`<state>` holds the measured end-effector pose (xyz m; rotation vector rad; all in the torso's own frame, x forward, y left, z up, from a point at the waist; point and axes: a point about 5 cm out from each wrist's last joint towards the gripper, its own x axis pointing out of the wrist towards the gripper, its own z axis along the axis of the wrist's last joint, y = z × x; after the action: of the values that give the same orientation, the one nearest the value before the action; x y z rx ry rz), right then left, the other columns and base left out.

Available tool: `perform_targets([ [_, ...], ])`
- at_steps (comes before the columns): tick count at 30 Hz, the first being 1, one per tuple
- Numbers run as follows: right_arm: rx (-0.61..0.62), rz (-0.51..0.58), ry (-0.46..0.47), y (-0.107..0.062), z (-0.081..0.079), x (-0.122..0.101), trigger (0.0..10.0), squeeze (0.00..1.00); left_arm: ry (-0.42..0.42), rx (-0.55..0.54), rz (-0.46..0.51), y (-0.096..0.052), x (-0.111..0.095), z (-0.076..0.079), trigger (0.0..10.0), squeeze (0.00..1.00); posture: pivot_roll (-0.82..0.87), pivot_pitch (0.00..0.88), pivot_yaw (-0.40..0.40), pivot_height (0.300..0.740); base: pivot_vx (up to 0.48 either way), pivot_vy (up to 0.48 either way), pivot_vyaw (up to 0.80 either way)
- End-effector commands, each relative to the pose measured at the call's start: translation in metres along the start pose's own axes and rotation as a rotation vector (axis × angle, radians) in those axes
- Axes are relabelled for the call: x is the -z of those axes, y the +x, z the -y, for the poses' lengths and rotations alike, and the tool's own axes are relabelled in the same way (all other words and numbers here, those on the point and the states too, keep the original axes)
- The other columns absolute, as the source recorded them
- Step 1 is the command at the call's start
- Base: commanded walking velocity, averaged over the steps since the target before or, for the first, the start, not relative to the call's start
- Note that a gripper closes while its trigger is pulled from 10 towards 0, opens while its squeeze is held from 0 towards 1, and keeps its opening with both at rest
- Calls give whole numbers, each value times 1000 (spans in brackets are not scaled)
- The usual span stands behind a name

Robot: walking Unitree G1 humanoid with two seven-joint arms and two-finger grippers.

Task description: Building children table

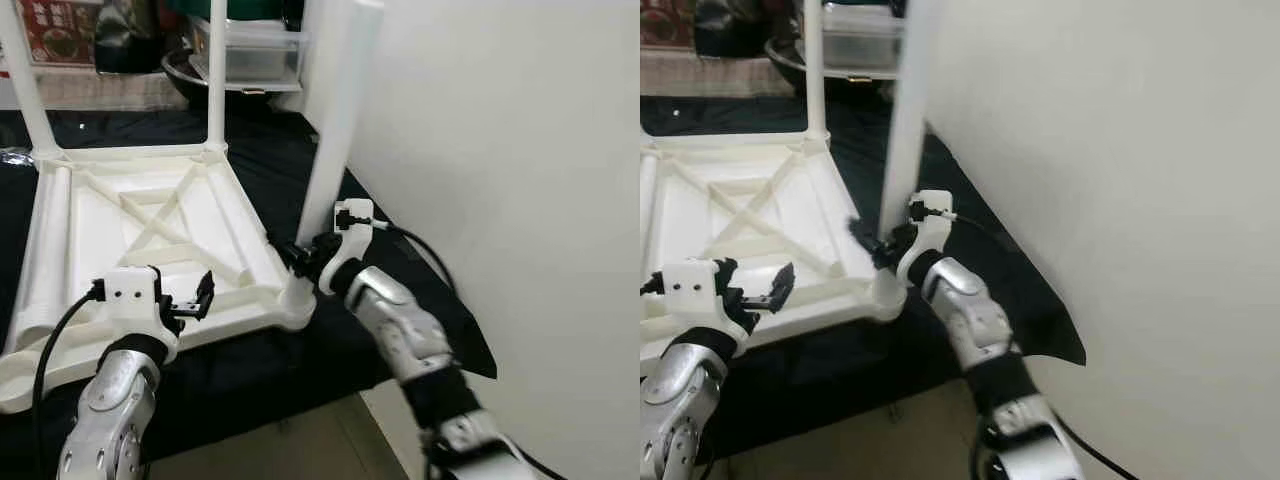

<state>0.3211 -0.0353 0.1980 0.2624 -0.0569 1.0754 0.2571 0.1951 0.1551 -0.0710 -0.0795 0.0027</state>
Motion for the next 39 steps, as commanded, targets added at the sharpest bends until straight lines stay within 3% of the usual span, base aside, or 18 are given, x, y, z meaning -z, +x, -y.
perform_targets([
  [1,-276,-24,16,-1,-25,1,10000,0,-5,10,-7,0,3,3,10000,0,194,0,-191,740,0,0,0],
  [4,-298,-59,1,-3,-24,8,10000,0,-8,12,-5,0,3,3,10000,0,195,0,-193,740,0,0,0],
  [6,-228,-89,-2,-1,-15,18,8196,0,-9,12,-4,0,2,4,10000,0,196,0,-194,740,0,0,0],
  [7,-97,-138,-52,2,-2,27,0,0,-10,11,-2,0,2,4,10000,0,199,0,-198,740,0,0,0],
  [10,291,-260,-96,3,31,45,0,0,-11,9,1,0,1,3,10000,0,196,0,-197,740,0,0,0],
  [11,555,-297,-74,-6,52,48,0,0,-11,9,1,0,1,3,10000,0,194,0,-196,740,0,0,0],
  [12,731,-326,-61,-14,65,50,0,0,-11,8,2,0,1,3,10000,0,194,0,-196,740,0,0,0],
  [13,731,-326,-61,-14,65,50,0,0,-11,8,2,0,1,3,10000,0,194,0,-196,740,0,0,0],
  [15,1090,-334,-7,-49,89,54,0,0,-11,8,3,0,1,4,10000,0,195,0,-196,740,0,0,0],
  [18,1203,-266,0,-65,93,51,0,0,-10,8,3,0,1,3,10000,0,191,0,-191,740,0,0,0],
  [20,1164,-223,9,-60,89,50,0,0,-10,9,3,0,0,3,10000,0,188,0,-189,740,0,0,0],
  [21,1087,-219,26,-50,84,51,3451,0,-9,10,2,0,0,3,10000,0,186,0,-187,740,0,0,0],
  [22,1020,-205,35,-43,79,51,10000,0,-9,10,2,0,1,2,10000,0,186,0,-187,740,0,0,0],
  [27,882,-126,-2,-23,68,40,10000,0,-8,11,1,1,1,2,10000,0,190,0,-190,740,0,0,0],
  [28,826,-76,-24,-17,64,33,10000,1000,-7,10,1,1,1,2,10000,0,190,0,-191,740,0,0,0],
  [30,743,-16,-26,-9,58,25,10000,1000,-7,9,2,2,1,2,10000,0,191,0,-194,740,0,0,0],
  [35,707,4,-58,-5,53,20,10000,1000,-8,7,2,1,1,2,10000,0,190,0,-194,740,0,0,0],
  [39,722,-16,-114,-26,61,16,10000,1000,-10,3,4,-1,1,1,10000,0,182,0,-194,740,0,0,0],
])
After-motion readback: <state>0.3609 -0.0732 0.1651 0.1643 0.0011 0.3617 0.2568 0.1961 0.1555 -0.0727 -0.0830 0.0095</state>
